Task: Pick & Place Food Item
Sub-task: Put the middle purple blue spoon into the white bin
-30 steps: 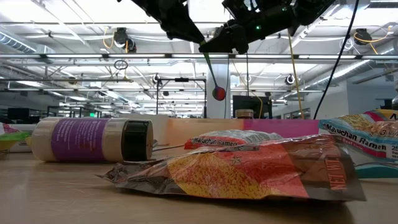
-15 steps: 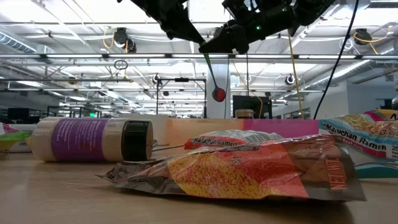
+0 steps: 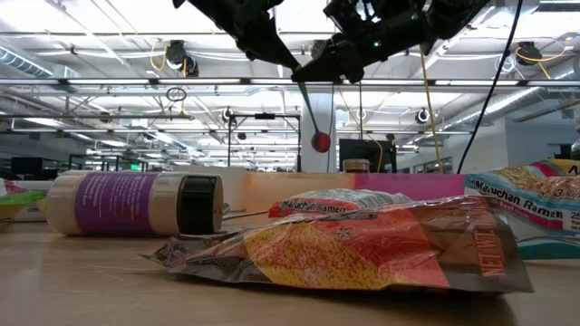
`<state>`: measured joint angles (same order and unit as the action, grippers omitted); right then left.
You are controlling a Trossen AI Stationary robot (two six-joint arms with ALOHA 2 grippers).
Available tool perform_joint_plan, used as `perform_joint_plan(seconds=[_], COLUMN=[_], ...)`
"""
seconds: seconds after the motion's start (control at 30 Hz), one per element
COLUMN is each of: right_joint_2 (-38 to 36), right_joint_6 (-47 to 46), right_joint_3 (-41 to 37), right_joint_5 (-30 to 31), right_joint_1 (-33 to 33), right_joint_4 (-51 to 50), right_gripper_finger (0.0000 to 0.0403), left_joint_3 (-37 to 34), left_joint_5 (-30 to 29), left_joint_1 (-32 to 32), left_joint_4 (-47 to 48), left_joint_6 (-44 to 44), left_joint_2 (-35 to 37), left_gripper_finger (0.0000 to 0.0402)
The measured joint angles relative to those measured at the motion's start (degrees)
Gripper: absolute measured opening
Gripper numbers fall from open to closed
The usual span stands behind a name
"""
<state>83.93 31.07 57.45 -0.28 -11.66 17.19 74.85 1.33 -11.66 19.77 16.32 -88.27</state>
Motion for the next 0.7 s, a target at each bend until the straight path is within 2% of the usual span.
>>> perform_joint_plan(seconds=[0.23, 0.53, 0.7], right_joint_2=[0.0, 0.0, -0.2], right_joint_6=[0.2, 0.2, 0.1], right_joint_3=[0.0, 0.1, 0.3], right_joint_5=[-1.4, -1.5, -1.6], right_joint_1=[0.0, 0.0, 0.1], right_joint_4=[-0.4, 0.7, 1.3], right_gripper_finger=[0.0012, 0.008, 0.0118], left_joint_3=[0.0, 0.0, -0.2], left_joint_5=[0.1, -0.1, -3.0], left_joint_1=[0.0, 0.0, 0.0], left_joint_4=[0.0, 0.4, 2.9], left_joint_6=[0.5, 1.1, 1.8], left_joint_2=[-0.1, 0.0, -0.2], left_gripper_finger=[0.0004, 0.0002, 0.0001])
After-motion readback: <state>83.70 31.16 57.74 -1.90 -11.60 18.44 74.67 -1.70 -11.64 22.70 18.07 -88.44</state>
